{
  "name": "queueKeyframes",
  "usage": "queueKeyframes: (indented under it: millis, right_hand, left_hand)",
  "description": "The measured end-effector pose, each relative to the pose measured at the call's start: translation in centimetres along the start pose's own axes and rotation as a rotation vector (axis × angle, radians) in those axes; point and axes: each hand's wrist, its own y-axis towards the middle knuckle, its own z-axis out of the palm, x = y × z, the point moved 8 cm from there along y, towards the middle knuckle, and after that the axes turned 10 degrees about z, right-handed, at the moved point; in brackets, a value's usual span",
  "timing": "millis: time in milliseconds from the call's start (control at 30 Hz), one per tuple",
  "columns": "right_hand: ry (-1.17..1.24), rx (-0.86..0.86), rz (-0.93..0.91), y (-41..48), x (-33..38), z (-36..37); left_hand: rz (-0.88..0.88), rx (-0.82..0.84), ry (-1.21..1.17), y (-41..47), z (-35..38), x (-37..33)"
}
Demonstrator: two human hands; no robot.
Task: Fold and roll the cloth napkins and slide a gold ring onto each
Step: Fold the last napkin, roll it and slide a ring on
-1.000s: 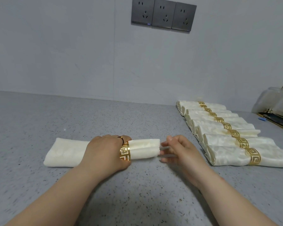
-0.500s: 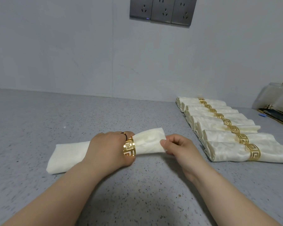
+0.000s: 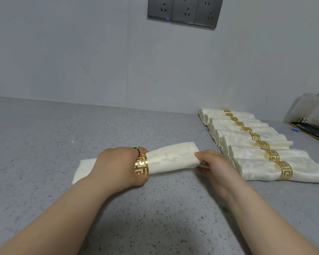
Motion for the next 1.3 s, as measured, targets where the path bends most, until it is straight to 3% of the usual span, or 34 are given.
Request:
queueKeyframes:
  millis: [133, 333, 400, 500, 700, 900, 1033, 1200, 1300]
  right_hand:
    - [-0.240, 0.058, 0.011, 0.0, -0.4, 0.6]
    - [-0.275, -0.020, 0.011, 0.0, -0.4, 0.2]
    - [-0.393, -0.148, -0.107, -0.4, 0.6, -0.3]
    - [-0.653, -0.340, -0.474, -2.5, 3.5, 0.1]
    - [-1.009, 0.061, -0.819, -5.8, 2.7, 7.4]
    - [-1.167, 0.139, -0.828, -5.5, 1.6, 8.1]
    - [-1.183, 0.121, -0.818, -5.4, 1.7, 7.9]
    - [-1.334, 0.088, -0.790, -4.8, 1.2, 7.9]
    - [-1.277, 0.130, -0.730, -4.6, 1.4, 7.2]
  left_hand:
    - [-0.010, 0.047, -0.023, -0.2, 0.5, 0.5]
    - [0.054, 0.089, -0.062, 0.0, 1.1, -0.5]
    - [0.054, 0.091, -0.053, 0.2, 1.1, -1.0]
    - [0.056, 0.100, -0.056, 0.4, 1.1, -1.9]
    - [0.092, 0.144, -0.127, 0.2, 1.2, -2.9]
    - [-0.054, 0.330, -0.150, -1.9, 0.9, 1.7]
    - [-0.099, 0.344, -0.203, -1.9, 1.3, 2.2]
    - [-0.063, 0.287, -0.062, -1.1, 0.9, 1.0]
    - [-0.028, 0.285, -0.071, -1.0, 0.7, 0.3]
